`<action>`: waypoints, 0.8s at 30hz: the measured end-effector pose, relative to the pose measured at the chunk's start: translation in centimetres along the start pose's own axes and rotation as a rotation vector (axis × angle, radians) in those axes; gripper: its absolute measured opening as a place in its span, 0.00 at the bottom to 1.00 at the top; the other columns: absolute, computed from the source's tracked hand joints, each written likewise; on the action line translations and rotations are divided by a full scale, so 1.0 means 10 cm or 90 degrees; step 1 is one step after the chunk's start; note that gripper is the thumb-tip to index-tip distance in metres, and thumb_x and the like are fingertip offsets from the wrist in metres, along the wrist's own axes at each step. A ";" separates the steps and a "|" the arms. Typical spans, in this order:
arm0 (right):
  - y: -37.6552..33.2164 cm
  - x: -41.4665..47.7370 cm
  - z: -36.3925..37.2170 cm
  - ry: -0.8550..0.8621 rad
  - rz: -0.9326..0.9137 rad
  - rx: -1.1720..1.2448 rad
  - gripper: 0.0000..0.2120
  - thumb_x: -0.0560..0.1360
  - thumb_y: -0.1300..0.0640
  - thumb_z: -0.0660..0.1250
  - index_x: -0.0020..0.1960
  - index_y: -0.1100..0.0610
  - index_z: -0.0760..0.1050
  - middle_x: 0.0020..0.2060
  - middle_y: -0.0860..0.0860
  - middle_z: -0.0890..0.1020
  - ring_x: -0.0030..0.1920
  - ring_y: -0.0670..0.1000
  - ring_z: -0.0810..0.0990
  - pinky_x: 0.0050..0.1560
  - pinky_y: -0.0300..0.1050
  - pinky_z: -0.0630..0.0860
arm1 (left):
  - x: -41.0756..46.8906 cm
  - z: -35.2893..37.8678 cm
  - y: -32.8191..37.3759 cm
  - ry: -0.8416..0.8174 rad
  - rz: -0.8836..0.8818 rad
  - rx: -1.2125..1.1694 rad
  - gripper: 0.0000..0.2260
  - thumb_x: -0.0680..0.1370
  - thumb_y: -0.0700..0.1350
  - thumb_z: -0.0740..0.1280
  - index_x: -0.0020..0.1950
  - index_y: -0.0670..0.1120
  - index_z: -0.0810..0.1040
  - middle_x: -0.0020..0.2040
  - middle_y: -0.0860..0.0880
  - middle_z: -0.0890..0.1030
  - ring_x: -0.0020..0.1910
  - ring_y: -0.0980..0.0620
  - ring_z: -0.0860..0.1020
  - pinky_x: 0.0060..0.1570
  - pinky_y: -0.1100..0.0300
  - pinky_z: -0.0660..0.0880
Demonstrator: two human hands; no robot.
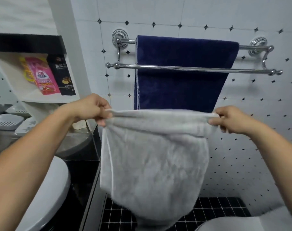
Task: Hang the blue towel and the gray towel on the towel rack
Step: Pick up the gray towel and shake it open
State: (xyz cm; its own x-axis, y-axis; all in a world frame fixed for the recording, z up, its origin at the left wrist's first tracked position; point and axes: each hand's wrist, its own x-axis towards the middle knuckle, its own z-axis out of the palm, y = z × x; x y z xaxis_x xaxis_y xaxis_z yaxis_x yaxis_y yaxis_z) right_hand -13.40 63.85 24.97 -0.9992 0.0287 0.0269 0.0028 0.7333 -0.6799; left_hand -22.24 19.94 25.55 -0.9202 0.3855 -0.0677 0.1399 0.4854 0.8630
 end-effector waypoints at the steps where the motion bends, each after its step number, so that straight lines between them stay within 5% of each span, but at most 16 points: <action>1: 0.03 0.02 -0.02 0.003 0.019 -0.055 0.09 0.75 0.58 0.72 0.38 0.59 0.76 0.21 0.50 0.74 0.21 0.46 0.70 0.27 0.41 0.66 | -0.02 0.01 0.02 -0.002 -0.022 0.044 0.04 0.73 0.30 0.70 0.41 0.38 0.79 0.30 0.39 0.80 0.25 0.49 0.81 0.28 0.62 0.79; 5: -0.05 -0.05 -0.01 -0.035 -0.090 0.328 0.04 0.73 0.57 0.71 0.43 0.57 0.82 0.23 0.53 0.72 0.22 0.49 0.66 0.23 0.37 0.65 | -0.03 0.04 0.08 -0.011 0.042 -0.125 0.06 0.69 0.29 0.68 0.39 0.38 0.81 0.28 0.42 0.80 0.25 0.49 0.80 0.29 0.61 0.79; 6: -0.02 -0.02 -0.02 -0.010 -0.082 0.322 0.04 0.73 0.57 0.71 0.41 0.56 0.82 0.23 0.53 0.72 0.22 0.50 0.66 0.24 0.37 0.65 | 0.00 0.04 0.06 0.006 0.047 -0.103 0.07 0.70 0.28 0.68 0.39 0.39 0.81 0.28 0.42 0.79 0.24 0.49 0.80 0.28 0.61 0.79; 9: 0.03 0.04 -0.05 0.008 0.003 -0.092 0.09 0.74 0.54 0.72 0.37 0.56 0.78 0.23 0.52 0.76 0.24 0.51 0.69 0.27 0.41 0.67 | 0.06 0.05 0.03 0.032 -0.019 0.162 0.05 0.76 0.32 0.69 0.41 0.36 0.77 0.28 0.42 0.79 0.23 0.51 0.80 0.26 0.62 0.77; 10: 0.04 0.04 -0.06 -0.011 0.003 -0.066 0.09 0.74 0.53 0.73 0.38 0.56 0.78 0.23 0.52 0.75 0.24 0.51 0.68 0.27 0.41 0.66 | 0.06 0.05 0.05 0.035 -0.022 0.166 0.04 0.76 0.32 0.69 0.41 0.36 0.77 0.28 0.42 0.80 0.23 0.51 0.80 0.26 0.62 0.77; 14: -0.06 -0.01 -0.02 -0.035 -0.106 0.405 0.06 0.72 0.54 0.70 0.40 0.56 0.80 0.22 0.49 0.70 0.22 0.46 0.64 0.23 0.36 0.62 | 0.02 0.00 0.13 -0.023 0.068 -0.181 0.07 0.70 0.28 0.68 0.41 0.39 0.82 0.29 0.41 0.80 0.26 0.48 0.81 0.30 0.62 0.79; 15: -0.04 0.01 -0.05 -0.011 -0.094 0.387 0.05 0.72 0.55 0.70 0.38 0.55 0.79 0.21 0.49 0.70 0.21 0.46 0.64 0.23 0.36 0.63 | 0.04 -0.03 0.13 -0.021 0.064 -0.177 0.06 0.70 0.29 0.68 0.41 0.39 0.82 0.29 0.41 0.80 0.25 0.48 0.81 0.30 0.61 0.80; 18: 0.08 0.07 -0.11 0.007 -0.014 0.000 0.08 0.74 0.59 0.72 0.37 0.58 0.78 0.22 0.50 0.72 0.23 0.46 0.67 0.26 0.38 0.64 | 0.04 -0.05 0.09 -0.016 -0.005 0.118 0.04 0.74 0.31 0.69 0.41 0.36 0.78 0.32 0.36 0.80 0.25 0.49 0.80 0.27 0.61 0.79; 19: 0.08 0.06 -0.12 -0.006 -0.012 0.008 0.07 0.73 0.57 0.72 0.37 0.57 0.79 0.22 0.50 0.72 0.23 0.46 0.66 0.26 0.38 0.63 | 0.02 -0.04 0.11 -0.013 -0.008 0.132 0.04 0.74 0.31 0.70 0.41 0.36 0.78 0.33 0.35 0.80 0.25 0.49 0.81 0.27 0.61 0.79; 22: 0.03 -0.01 -0.11 -0.057 -0.107 0.343 0.06 0.72 0.54 0.70 0.44 0.57 0.81 0.22 0.52 0.70 0.23 0.47 0.64 0.25 0.36 0.64 | -0.01 -0.02 0.16 -0.014 0.048 -0.142 0.06 0.70 0.30 0.69 0.39 0.39 0.83 0.31 0.39 0.81 0.26 0.48 0.81 0.30 0.62 0.80; 24: 0.06 0.02 -0.14 -0.040 -0.106 0.407 0.09 0.73 0.54 0.69 0.45 0.60 0.78 0.23 0.51 0.71 0.23 0.48 0.65 0.25 0.37 0.64 | 0.02 -0.07 0.17 0.000 0.071 -0.246 0.05 0.68 0.32 0.68 0.38 0.40 0.82 0.31 0.39 0.79 0.25 0.49 0.81 0.29 0.63 0.79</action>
State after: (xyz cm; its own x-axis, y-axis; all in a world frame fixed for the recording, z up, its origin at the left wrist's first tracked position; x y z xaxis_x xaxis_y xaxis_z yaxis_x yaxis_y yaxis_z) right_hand -13.56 65.25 25.52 -0.9846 -0.1039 0.1403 -0.1571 0.1765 -0.9717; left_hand -22.45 20.30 27.32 -0.9071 0.4194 0.0366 0.0910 0.1103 0.9897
